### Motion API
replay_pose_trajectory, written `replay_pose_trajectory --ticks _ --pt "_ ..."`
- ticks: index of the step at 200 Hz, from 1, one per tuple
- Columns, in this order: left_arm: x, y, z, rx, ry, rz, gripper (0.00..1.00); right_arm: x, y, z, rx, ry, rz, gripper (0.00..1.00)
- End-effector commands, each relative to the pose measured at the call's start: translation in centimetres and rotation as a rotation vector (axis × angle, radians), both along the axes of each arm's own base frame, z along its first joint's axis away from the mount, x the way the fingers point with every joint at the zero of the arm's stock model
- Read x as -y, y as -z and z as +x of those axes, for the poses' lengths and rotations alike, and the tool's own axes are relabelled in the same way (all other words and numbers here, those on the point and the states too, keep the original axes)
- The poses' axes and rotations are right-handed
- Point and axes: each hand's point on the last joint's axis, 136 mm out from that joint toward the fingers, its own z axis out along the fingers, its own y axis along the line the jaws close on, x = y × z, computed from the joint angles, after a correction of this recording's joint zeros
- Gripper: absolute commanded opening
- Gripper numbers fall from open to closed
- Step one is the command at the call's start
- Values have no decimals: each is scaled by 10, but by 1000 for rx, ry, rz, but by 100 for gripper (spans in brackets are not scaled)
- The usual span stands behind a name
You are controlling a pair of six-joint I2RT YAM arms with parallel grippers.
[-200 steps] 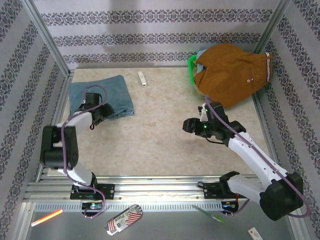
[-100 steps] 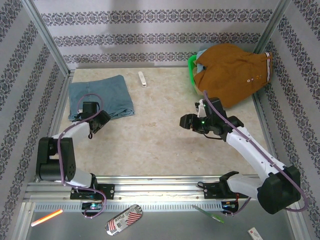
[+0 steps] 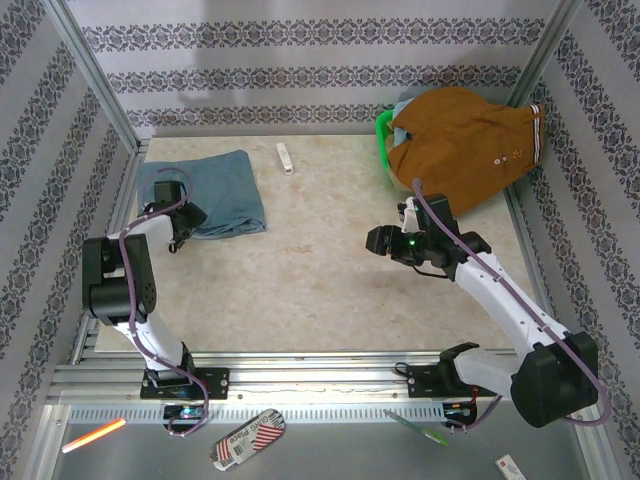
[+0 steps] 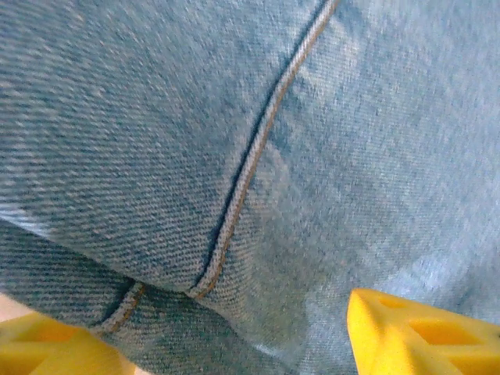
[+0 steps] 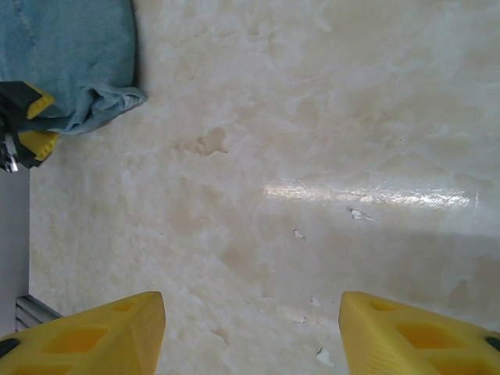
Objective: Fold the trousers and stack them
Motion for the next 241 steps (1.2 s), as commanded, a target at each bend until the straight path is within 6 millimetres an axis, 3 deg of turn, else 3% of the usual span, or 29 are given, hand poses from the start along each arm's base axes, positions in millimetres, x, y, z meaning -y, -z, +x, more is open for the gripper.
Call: replay_pose_trajectory --ticks 1,34,55,75,98,114,132,145,181,207,241 --pt "-31 1 10 -32 -47 61 68 -2 5 6 7 -25 15 61" --pt "-55 3 37 -81 -72 113 67 1 8 10 9 -22 20 61" --pt "-51 -1 51 -66 -53 80 64 6 10 8 13 -11 15 61" --pt "-42 -17 30 -46 -84 117 60 10 11 5 7 2 16 61" --pt "-6 -30 0 65 -51 55 61 16 10 4 19 32 -3 62" --pt "31 -36 -22 71 49 107 65 18 8 6 32 50 -10 63" --pt "80 -39 -33 39 216 213 69 16 9 9 31 46 -3 65" --pt "104 -36 -37 -3 299 276 70 13 10 11 19 39 5 65" --pt "139 -17 -18 -46 404 308 70 6 10 11 20 32 18 65" --pt "136 4 2 -89 402 355 66 9 9 8 25 31 6 65" --pt "120 13 33 -92 394 397 60 15 6 4 31 32 -22 60"
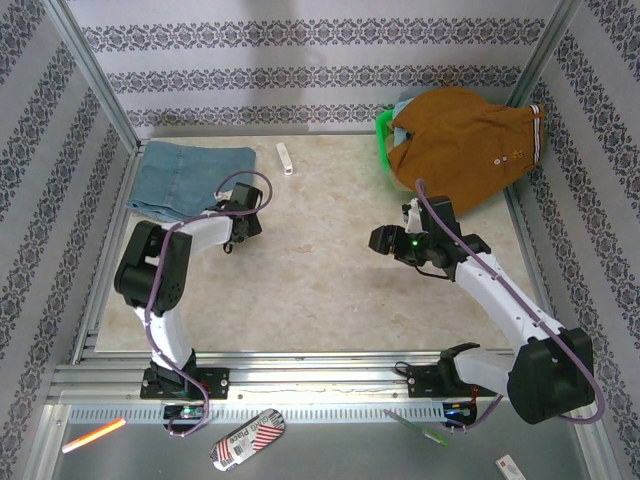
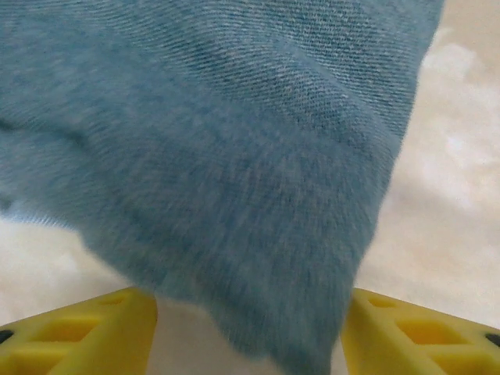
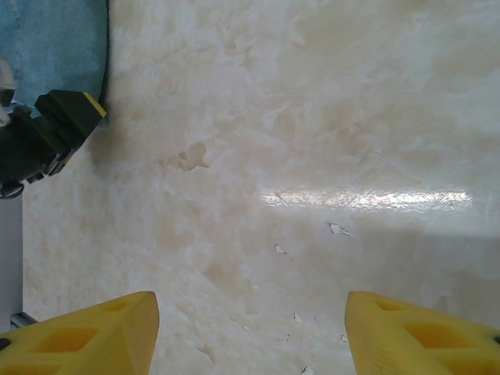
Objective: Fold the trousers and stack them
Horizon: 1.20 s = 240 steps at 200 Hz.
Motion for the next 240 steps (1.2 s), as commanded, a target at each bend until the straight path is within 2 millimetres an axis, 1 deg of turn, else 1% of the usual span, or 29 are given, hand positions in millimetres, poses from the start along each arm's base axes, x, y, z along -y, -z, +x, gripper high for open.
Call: replay_pose_trajectory --ticks 1,23,43,61,74,94,131,144,156,168,176,185,203,213,216,222,227,235,240 --pt "-22 -8 25 28 -8 70 60 5 -4 -4 19 -1 -27 60" --pt "-40 -11 48 32 -8 120 59 7 -5 -5 27 0 -32 54" --pt "-52 -7 71 31 -5 95 58 7 -3 -4 28 6 -34 53" --pt "-60 -5 85 24 -6 76 58 6 -1 -4 26 4 -31 53" --pt "-60 -7 92 31 2 49 58 6 -2 -3 25 4 -31 53" --pt "-63 -7 93 10 -21 20 58 7 -3 -3 32 6 -34 54" --pt "-76 -2 82 24 -89 -70 58 6 -5 -1 35 5 -30 54" --pt "-74 -1 80 26 -80 -90 58 6 -6 -1 38 4 -28 55" --pt "-68 -4 79 38 -57 -118 59 6 -7 -1 38 2 -29 56" --pt "-60 -14 78 72 -29 -150 60 6 -9 -1 41 2 -30 57" --pt "-58 -25 76 98 -21 -166 63 6 -12 0 48 3 -31 57" --pt "-53 -40 73 133 2 -191 65 6 -15 -1 55 0 -29 57" --pt "-42 -82 60 221 46 -245 70 6 -28 -1 85 -3 -24 57" --pt "-34 -106 47 274 78 -287 73 6 -38 -2 113 -10 -15 58" --pt "-32 -109 40 280 86 -299 74 6 -42 -3 122 -10 -11 59" --pt "-25 -125 31 325 115 -331 77 5 -49 -4 146 -19 -4 60" --pt "-22 -134 22 351 132 -349 79 4 -55 -4 169 -27 3 62" --pt "-18 -155 6 407 153 -368 81 3 -65 -6 204 -36 8 64" --pt "-17 -164 -5 436 162 -375 82 3 -72 -6 228 -41 9 65"
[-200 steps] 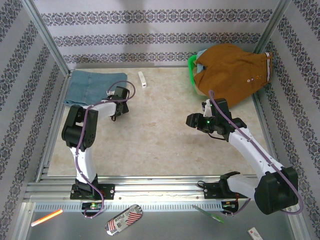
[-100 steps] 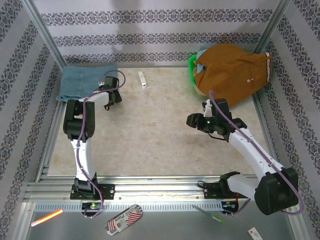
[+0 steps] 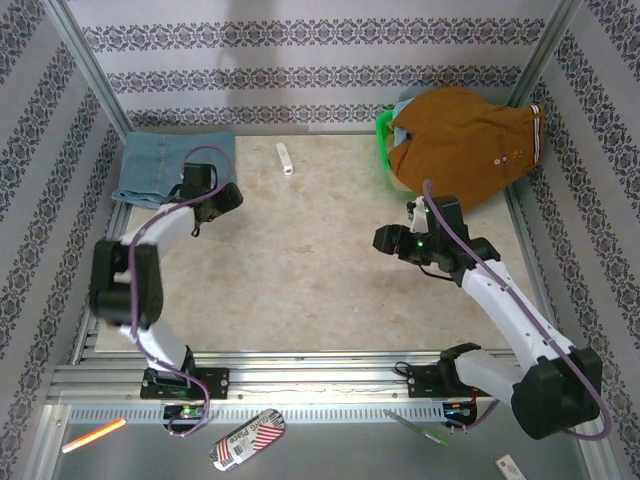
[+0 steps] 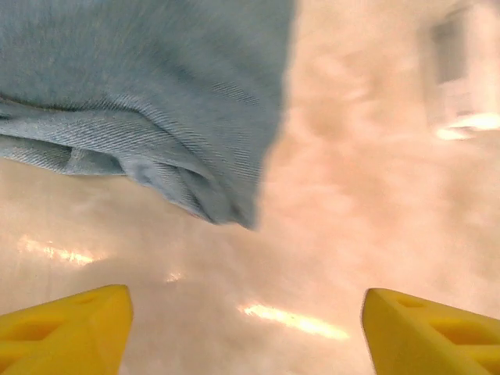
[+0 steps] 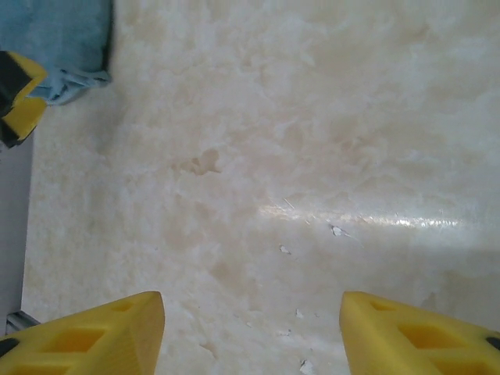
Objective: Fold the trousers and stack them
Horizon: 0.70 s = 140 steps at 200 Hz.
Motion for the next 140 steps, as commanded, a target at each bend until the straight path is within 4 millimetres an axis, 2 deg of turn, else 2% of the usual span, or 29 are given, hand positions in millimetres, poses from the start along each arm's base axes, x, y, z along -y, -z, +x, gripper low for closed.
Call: replay_pose_trajectory --ticks 1,12,16,18,27,29,44,60,67,77,86,98,110,126,140 --pt "18 -68 -28 212 74 -104 82 -2 -46 0 147 -37 17 65" --pt "18 -85 -51 276 76 -113 87 -3 -59 -3 196 -52 14 73" --pt "17 -91 -58 300 74 -112 97 -3 -63 -3 214 -55 9 75" --pt "17 -94 -62 310 74 -111 99 -3 -65 -3 224 -55 5 77" --pt "14 -106 -79 365 65 -93 100 -1 -73 -3 265 -46 -20 96" --pt "12 -107 -83 374 57 -85 100 0 -74 -2 272 -40 -29 97" --pt "-4 -116 -106 451 -14 -12 100 12 -77 7 318 61 -86 98" --pt "-26 -107 -122 471 -121 50 100 29 -62 32 445 162 -239 98" --pt "-35 -101 -128 454 -165 73 100 45 -56 42 461 250 -301 98" --pt "-48 -92 -135 420 -238 100 100 62 -45 50 411 387 -291 98" --pt "-51 -88 -136 417 -238 129 100 64 -41 55 375 411 -236 98" --pt "-45 -87 -131 465 -179 157 100 59 -41 58 362 361 -192 98" --pt "-44 -89 -128 547 -173 162 100 51 -46 60 400 272 -220 98" --pt "-52 -94 -127 665 -193 238 100 37 -58 60 529 81 -316 98" --pt "-57 -89 -128 749 -179 356 100 14 -64 54 692 -138 -358 98"
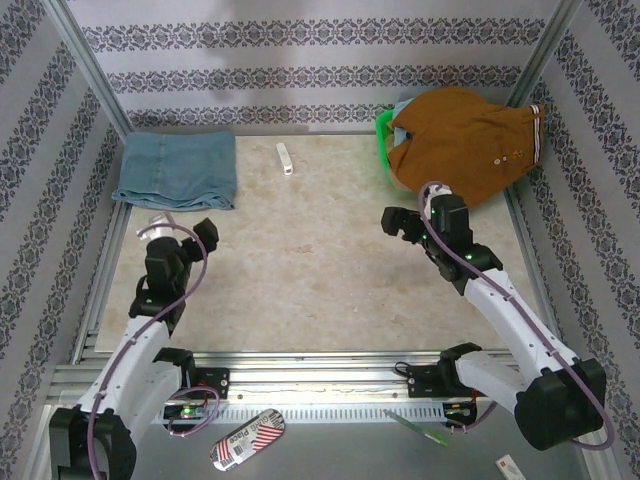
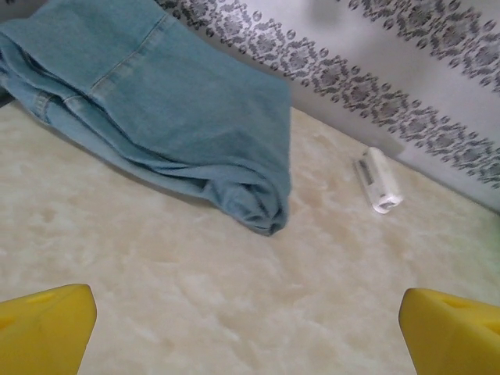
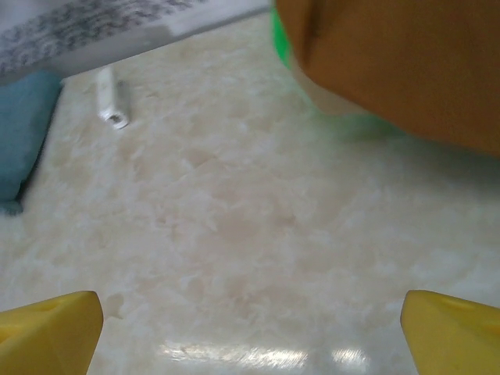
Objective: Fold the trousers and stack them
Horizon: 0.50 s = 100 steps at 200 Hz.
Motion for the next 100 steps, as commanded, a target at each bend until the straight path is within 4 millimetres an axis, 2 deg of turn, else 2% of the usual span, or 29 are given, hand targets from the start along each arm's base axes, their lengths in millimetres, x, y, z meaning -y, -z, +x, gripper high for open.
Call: replay_pose_trajectory --ticks 1,7,18,33,53,68,86,100 --pt "-11 -37 5 263 -36 205 100 -33 -36 1 272 -334 -176 98" --pt "-10 -34 5 285 -28 244 100 -37 -38 -1 309 -365 -202 98" --pt "-4 -25 7 288 12 293 100 -29 -39 2 329 -313 -213 98" --pt "1 -6 13 210 58 323 100 -21 -41 3 383 -269 -243 98" --pt "-2 14 18 128 54 341 100 -13 -38 -1 443 -255 -304 98" --pt "4 26 22 121 99 395 100 -7 -28 -3 448 -247 -343 98" --pt "4 44 31 98 106 411 100 10 -15 1 417 -177 -381 98" --pt "12 44 39 135 151 453 100 26 -4 4 398 -103 -414 98"
